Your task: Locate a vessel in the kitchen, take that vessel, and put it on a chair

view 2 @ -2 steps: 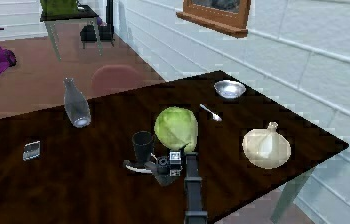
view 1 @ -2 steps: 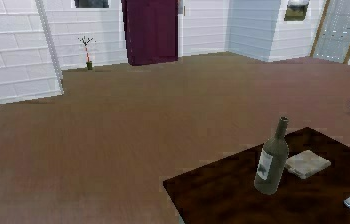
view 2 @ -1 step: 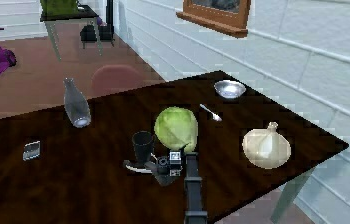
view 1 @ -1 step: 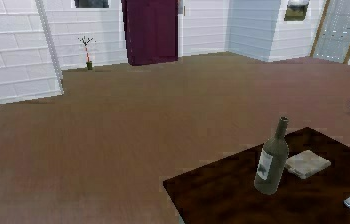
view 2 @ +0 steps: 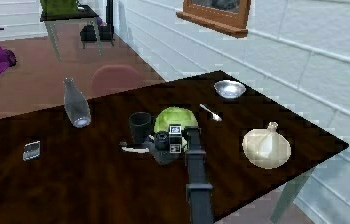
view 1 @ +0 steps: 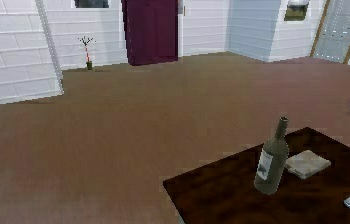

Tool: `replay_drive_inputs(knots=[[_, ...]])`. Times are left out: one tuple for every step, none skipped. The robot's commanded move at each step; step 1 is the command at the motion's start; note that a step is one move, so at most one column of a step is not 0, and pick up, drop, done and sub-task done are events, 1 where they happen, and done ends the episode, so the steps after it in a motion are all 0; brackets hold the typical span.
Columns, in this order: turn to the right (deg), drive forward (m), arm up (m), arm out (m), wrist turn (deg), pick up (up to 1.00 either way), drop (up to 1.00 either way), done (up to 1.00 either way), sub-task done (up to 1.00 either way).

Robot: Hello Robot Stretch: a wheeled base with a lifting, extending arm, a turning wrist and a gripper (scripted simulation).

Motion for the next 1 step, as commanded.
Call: replay_drive_inputs(knots=[[0.0, 0.0, 0.22, 0.0, 0.0, 0.0, 0.0, 0.0, 0.0]])
